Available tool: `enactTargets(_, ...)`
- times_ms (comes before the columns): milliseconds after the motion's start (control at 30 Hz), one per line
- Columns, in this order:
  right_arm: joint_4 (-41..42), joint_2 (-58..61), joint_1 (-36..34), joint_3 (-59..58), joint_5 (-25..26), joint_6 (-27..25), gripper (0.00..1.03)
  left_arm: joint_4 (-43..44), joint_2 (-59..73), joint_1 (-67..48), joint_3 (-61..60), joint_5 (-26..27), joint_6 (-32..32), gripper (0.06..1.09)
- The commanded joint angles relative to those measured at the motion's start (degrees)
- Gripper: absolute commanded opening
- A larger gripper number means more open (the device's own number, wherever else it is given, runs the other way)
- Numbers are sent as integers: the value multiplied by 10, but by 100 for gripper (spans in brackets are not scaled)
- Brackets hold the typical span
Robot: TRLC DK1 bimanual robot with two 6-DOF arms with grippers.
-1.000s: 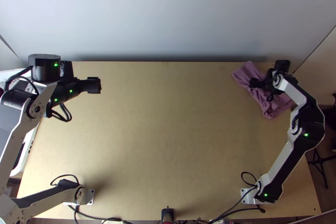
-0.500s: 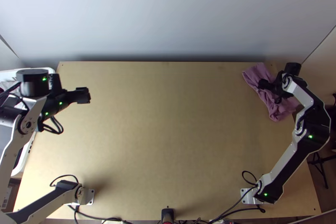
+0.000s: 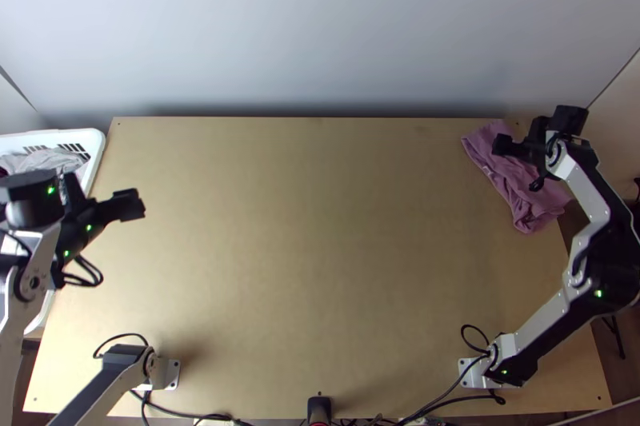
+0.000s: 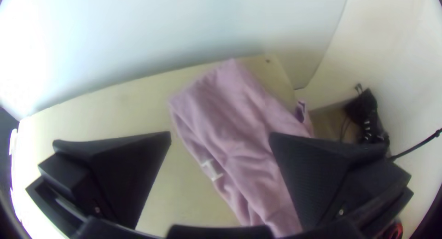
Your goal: Fold the t-shirt
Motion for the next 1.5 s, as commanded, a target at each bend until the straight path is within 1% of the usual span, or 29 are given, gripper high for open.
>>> enactTargets(0, 10, -137, 56, -88, -15, -26, 99, 18, -71, 21, -80, -28, 6, 104)
enactTargets(67, 31, -205, 94, -155, -14, -46, 99, 33, -95, 26, -114, -32, 10, 104)
enactTargets(200, 87, -336, 158, -284, -13, -51, 99, 75, -145, 27, -192, -41, 22, 104)
enactTargets(267, 131, -397, 183, -347, -13, -54, 99, 113, -177, 27, -240, -42, 58, 104)
enactTargets(300, 143, -424, 191, -376, -13, -54, 99, 130, -194, 26, -260, -44, 66, 104)
enactTargets(400, 155, -507, 208, -455, -14, -54, 99, 181, -229, 26, -309, -45, 83, 104)
enactTargets(467, 156, -570, 226, -507, -13, -79, 99, 214, -239, 27, -340, -48, 87, 104)
enactTargets(500, 156, -595, 232, -527, -12, -82, 99, 231, -245, 27, -354, -49, 95, 104)
enactTargets(567, 156, -631, 237, -564, -6, -83, 99, 298, -271, 27, -397, -51, 114, 104)
enactTargets(600, 156, -644, 242, -584, 6, -78, 99, 323, -287, 27, -420, -51, 124, 104)
enactTargets(667, 156, -669, 252, -622, 48, -42, 99, 369, -322, 27, -465, -51, 143, 104)
enactTargets(767, 153, -746, 255, -674, 52, -31, 99, 410, -391, 27, -528, -52, 158, 104)
enactTargets(800, 138, -773, 260, -683, 51, -23, 99, 421, -422, 27, -550, -53, 160, 104)
enactTargets(867, 95, -813, 275, -695, 53, -18, 99, 420, -503, 27, -589, -53, 160, 104)
enactTargets(900, 76, -833, 272, -696, 58, -1, 99, 413, -505, 22, -593, -52, 157, 104)
enactTargets(933, 61, -856, 266, -703, 63, 4, 99, 391, -494, 18, -588, -52, 144, 104)
enactTargets(1000, 64, -907, 237, -715, 70, 6, 99, 374, -499, 8, -588, -49, 123, 104)
enactTargets(1067, 87, -971, 212, -731, 70, 33, 99, 373, -502, -6, -588, -48, 117, 104)
enactTargets(1100, 115, -1009, 207, -750, 70, 32, 99, 373, -502, -13, -588, -48, 117, 104)
enactTargets(1133, 110, -1061, 202, -765, 70, 11, 99, 373, -502, -21, -588, -47, 117, 104)
enactTargets(1233, 102, -1064, 203, -769, 70, -5, 99, 360, -502, -41, -586, -48, 117, 104)
enactTargets(1300, 101, -1069, 202, -769, 70, -4, 99, 318, -502, -42, -578, -48, 117, 104)
enactTargets(1333, 77, -1067, 202, -770, 70, -1, 99, 305, -502, -38, -576, -48, 116, 104)
enactTargets(1467, 72, -1067, 204, -772, 70, 3, 99, 297, -502, -22, -576, -48, 116, 104)
